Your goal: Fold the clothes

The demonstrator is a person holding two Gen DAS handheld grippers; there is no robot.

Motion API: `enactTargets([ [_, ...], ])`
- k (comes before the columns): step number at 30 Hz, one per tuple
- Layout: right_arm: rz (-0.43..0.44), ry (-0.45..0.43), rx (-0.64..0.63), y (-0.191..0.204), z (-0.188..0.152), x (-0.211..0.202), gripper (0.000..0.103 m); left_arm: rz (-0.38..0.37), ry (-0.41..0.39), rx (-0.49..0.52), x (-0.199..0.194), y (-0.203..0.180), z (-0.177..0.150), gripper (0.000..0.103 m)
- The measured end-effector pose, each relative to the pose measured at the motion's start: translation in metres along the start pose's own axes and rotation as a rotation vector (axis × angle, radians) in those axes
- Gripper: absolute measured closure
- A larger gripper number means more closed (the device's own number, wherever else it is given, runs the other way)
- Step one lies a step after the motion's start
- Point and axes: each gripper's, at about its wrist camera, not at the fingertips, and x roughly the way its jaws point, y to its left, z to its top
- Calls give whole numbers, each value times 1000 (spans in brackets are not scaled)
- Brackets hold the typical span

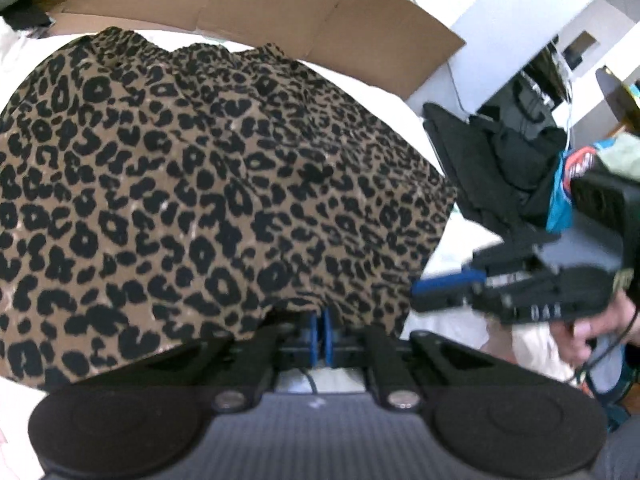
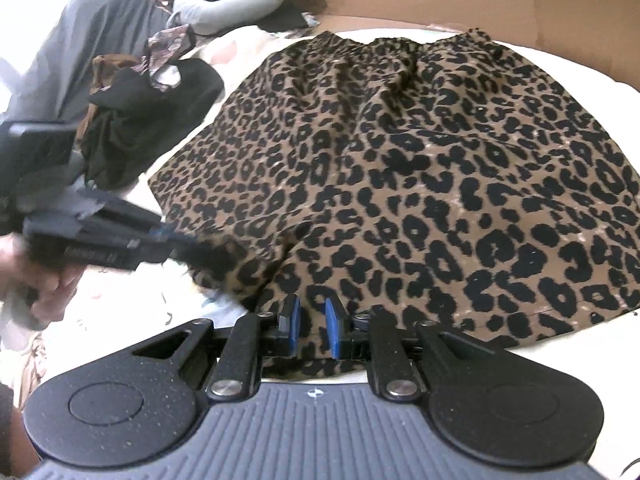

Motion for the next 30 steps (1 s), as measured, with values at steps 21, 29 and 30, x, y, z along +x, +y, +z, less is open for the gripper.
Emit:
enactTargets([
  [21, 218, 70, 109, 31, -1, 48, 71, -154, 43, -179, 24, 43, 13, 97],
  [29, 204, 60, 256, 15, -7, 67, 64, -173, 35, -221, 16, 49, -2, 84],
  [30, 204, 55, 261, 13, -7, 67, 64, -180, 43, -222, 14, 49, -5, 84],
])
